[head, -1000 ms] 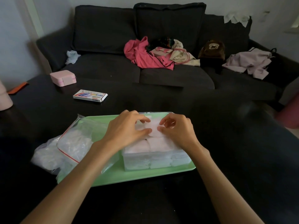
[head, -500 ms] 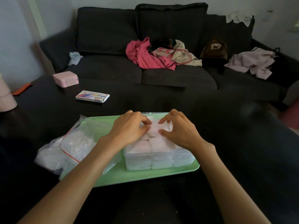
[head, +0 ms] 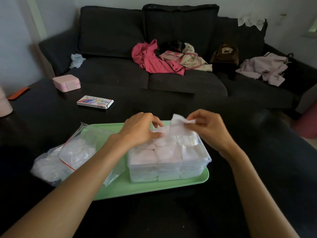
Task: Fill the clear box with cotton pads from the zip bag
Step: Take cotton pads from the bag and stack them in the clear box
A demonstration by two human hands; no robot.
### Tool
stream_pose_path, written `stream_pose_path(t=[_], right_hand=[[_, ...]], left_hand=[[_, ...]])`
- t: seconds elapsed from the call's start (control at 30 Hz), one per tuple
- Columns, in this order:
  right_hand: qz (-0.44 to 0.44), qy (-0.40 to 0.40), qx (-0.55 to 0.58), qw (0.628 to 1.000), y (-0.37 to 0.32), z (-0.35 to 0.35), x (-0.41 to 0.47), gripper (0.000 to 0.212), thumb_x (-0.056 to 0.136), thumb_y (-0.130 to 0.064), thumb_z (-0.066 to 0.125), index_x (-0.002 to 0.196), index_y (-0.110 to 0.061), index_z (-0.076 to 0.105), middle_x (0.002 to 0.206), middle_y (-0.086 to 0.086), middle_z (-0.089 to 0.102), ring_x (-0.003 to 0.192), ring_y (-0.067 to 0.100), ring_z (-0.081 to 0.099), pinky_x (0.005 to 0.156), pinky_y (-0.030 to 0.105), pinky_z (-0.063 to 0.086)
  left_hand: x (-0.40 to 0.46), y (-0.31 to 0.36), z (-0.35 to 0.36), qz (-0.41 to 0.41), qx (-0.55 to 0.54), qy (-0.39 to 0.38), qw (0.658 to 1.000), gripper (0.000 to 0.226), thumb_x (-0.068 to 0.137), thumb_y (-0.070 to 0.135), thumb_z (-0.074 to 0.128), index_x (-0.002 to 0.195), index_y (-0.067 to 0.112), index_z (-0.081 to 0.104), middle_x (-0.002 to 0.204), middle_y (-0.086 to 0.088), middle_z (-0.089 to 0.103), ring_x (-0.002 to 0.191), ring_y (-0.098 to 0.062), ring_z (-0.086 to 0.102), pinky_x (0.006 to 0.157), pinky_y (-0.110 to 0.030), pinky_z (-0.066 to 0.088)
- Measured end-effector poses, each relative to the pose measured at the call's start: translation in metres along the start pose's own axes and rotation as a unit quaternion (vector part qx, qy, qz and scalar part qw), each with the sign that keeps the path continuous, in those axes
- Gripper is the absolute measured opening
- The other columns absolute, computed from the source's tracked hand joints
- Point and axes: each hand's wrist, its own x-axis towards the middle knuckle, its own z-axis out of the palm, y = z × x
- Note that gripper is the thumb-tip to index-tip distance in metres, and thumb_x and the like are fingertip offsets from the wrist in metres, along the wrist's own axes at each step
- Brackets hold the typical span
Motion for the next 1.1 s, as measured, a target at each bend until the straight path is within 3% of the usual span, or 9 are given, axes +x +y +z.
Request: stream_pose_path(t=[0.1,0.23,0.53,0.63,0.73,0.83,0.9,1.03,1.1], right_hand=[[0.028,0.072,0.033,0.996,0.005,-0.013,0.003,0.012,0.082,-0.007,0.069,0.084,-0.018,0.066,0.080,-0.004,0.071,0.072,0.002,0.068,0.059,0.011,0.050],[0.048,0.130,0.021,0.990,0.011,-0.017,0.006,0.015,0.083,-0.010,0.068,0.080,-0.024,0.064,0.070,-0.016,0.070,0.071,-0.003,0.067,0.064,0.018,0.056],[0.062,0.142,0.028,0.988,0.014,-0.019,0.006,0.016,0.083,-0.011,0.068,0.080,-0.026,0.063,0.069,-0.023,0.068,0.071,-0.006,0.065,0.063,0.015,0.056],[0.063,0.143,0.025,0.987,0.015,-0.018,0.008,0.016,0.083,-0.012,0.068,0.080,-0.027,0.064,0.070,-0.016,0.068,0.072,-0.004,0.066,0.065,0.018,0.056],[0.060,0.137,0.017,0.989,0.015,-0.017,0.008,0.016,0.083,-0.011,0.067,0.080,-0.027,0.064,0.074,-0.014,0.068,0.074,-0.005,0.066,0.064,0.017,0.055],[0.056,0.132,0.015,0.990,0.014,-0.017,0.007,0.018,0.084,-0.008,0.066,0.080,-0.026,0.064,0.077,-0.011,0.069,0.073,-0.003,0.066,0.063,0.016,0.054],[0.055,0.132,0.010,0.990,0.014,-0.016,0.007,0.019,0.084,-0.007,0.066,0.080,-0.026,0.064,0.078,-0.010,0.069,0.073,-0.001,0.067,0.063,0.017,0.055],[0.050,0.127,0.002,0.991,0.013,-0.015,0.006,0.021,0.084,-0.006,0.065,0.080,-0.026,0.063,0.081,-0.009,0.068,0.071,-0.004,0.065,0.057,0.011,0.051],[0.047,0.121,0.000,0.991,0.012,-0.014,0.006,0.021,0.084,-0.006,0.065,0.080,-0.026,0.063,0.081,-0.009,0.068,0.071,-0.005,0.065,0.056,0.009,0.049]], left_hand=[[-0.001,0.000,0.003,-0.003,-0.007,0.008,1.000,0.025,0.077,0.045,0.073,0.098,0.031,0.069,0.084,0.020,0.051,0.083,-0.008,0.052,0.065,-0.027,0.035],[-0.003,0.000,0.004,0.014,-0.032,0.054,0.998,0.010,0.082,0.042,0.068,0.087,0.033,0.070,0.082,0.020,0.059,0.081,-0.004,0.054,0.064,-0.027,0.035],[0.015,0.003,-0.015,0.005,-0.083,-0.093,0.992,0.015,0.087,0.041,0.062,0.097,0.033,0.070,0.099,0.014,0.068,0.096,-0.005,0.061,0.088,-0.035,0.048],[0.018,0.006,-0.010,0.009,-0.030,-0.105,0.994,0.017,0.086,0.041,0.063,0.099,0.034,0.071,0.100,0.016,0.068,0.089,-0.004,0.059,0.073,-0.027,0.045],[0.014,0.010,-0.003,0.034,0.054,-0.040,0.997,0.016,0.083,0.043,0.067,0.097,0.038,0.072,0.097,0.015,0.068,0.079,-0.006,0.054,0.061,-0.023,0.034],[0.009,0.013,0.001,0.098,0.143,0.066,0.983,0.023,0.079,0.041,0.071,0.100,0.034,0.070,0.099,0.012,0.064,0.092,-0.013,0.052,0.071,-0.024,0.030],[0.006,0.015,-0.001,0.159,0.144,0.088,0.973,0.016,0.082,0.035,0.070,0.098,0.032,0.069,0.097,0.012,0.065,0.093,-0.012,0.053,0.070,-0.023,0.028],[-0.001,0.013,-0.002,0.208,0.142,-0.036,0.967,0.021,0.093,0.040,0.054,0.108,0.035,0.068,0.110,0.016,0.064,0.101,-0.012,0.057,0.070,-0.032,0.046],[-0.003,0.009,0.000,0.203,0.139,-0.071,0.967,0.028,0.093,0.045,0.050,0.118,0.038,0.063,0.118,0.018,0.060,0.106,-0.010,0.056,0.072,-0.030,0.046]])
